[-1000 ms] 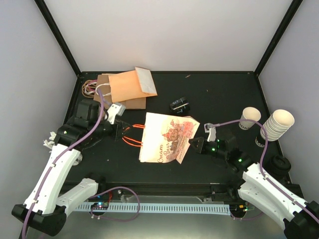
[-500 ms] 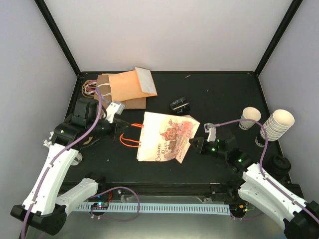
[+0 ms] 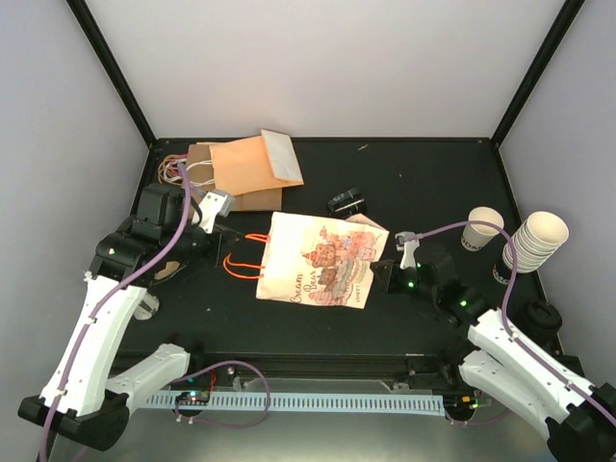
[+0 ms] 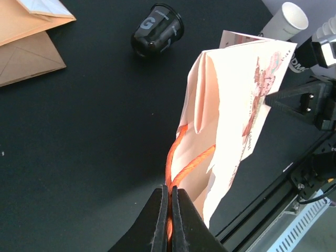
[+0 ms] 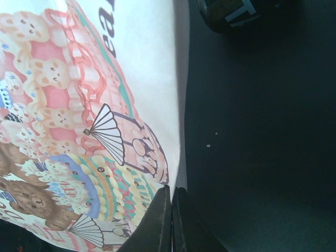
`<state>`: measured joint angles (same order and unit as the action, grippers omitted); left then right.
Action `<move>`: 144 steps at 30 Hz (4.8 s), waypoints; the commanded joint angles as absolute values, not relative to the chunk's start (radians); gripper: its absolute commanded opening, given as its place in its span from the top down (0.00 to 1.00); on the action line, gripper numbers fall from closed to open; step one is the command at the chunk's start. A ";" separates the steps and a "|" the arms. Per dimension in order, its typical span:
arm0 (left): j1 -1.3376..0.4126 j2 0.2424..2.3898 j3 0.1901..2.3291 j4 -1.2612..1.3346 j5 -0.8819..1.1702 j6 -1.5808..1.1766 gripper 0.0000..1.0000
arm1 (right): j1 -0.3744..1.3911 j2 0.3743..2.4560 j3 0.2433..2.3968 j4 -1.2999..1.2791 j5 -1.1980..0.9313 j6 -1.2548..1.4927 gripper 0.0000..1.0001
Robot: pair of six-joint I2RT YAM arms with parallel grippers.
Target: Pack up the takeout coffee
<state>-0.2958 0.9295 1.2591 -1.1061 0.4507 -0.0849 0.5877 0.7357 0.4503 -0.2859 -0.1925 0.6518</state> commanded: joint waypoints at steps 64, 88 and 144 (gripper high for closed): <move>-0.291 1.012 1.262 -0.815 0.861 -0.714 0.95 | 1.017 1.084 1.209 -0.580 -0.149 0.018 0.29; -0.290 1.008 1.266 -0.834 0.838 -0.650 0.59 | 1.233 1.329 1.394 -0.600 0.251 -0.148 0.98; -0.387 0.970 1.393 -1.054 0.139 -0.468 0.98 | 1.106 1.021 1.023 -0.460 0.546 0.264 0.99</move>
<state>-0.3878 0.9436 1.3476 -0.9638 0.2337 -0.5354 1.1336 1.0561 1.0428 -0.4114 0.4942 0.1944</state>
